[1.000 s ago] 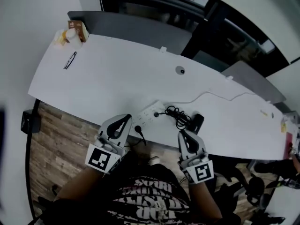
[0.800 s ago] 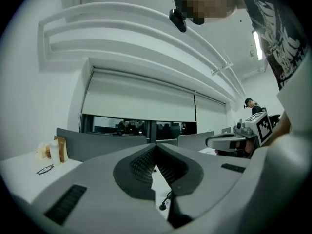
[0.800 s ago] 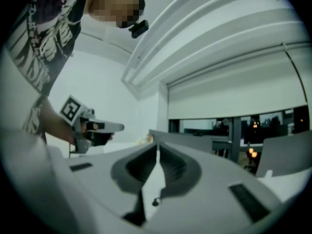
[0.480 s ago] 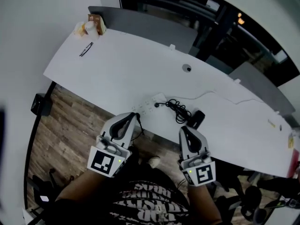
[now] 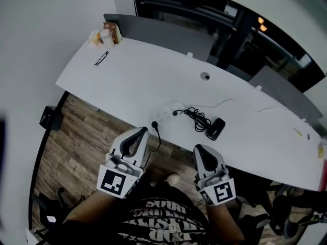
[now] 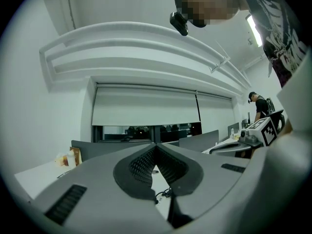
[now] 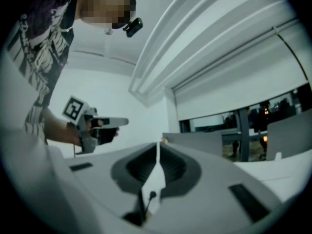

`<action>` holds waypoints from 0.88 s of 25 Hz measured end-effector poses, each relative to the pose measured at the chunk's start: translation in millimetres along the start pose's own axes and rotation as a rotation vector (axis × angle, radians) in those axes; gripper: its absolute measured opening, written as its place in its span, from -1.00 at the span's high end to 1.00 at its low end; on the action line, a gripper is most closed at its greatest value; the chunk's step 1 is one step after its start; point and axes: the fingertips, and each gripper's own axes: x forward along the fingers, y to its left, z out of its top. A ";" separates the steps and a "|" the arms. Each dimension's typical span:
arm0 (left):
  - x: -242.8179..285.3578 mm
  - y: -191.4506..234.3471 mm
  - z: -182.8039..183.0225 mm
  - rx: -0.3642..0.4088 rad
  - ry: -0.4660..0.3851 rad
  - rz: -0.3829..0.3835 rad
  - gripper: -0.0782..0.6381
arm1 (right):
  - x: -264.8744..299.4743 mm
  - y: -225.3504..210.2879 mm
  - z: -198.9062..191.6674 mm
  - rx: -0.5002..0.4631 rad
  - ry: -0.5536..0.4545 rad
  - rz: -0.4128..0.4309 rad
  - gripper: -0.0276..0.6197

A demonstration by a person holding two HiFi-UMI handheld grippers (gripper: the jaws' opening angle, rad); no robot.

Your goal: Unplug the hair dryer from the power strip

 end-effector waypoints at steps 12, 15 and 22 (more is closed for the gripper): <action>-41.3 12.0 -6.3 -0.056 -0.012 -0.136 0.70 | 6.7 56.5 21.0 -0.010 -0.018 -0.166 0.79; -56.8 29.9 -12.5 -0.070 -0.005 -0.158 0.70 | 12.4 75.7 15.4 -0.019 -0.006 -0.207 0.79; -77.4 67.6 -23.2 -0.089 -0.006 -0.192 0.70 | 29.8 107.9 3.4 -0.076 0.053 -0.295 0.79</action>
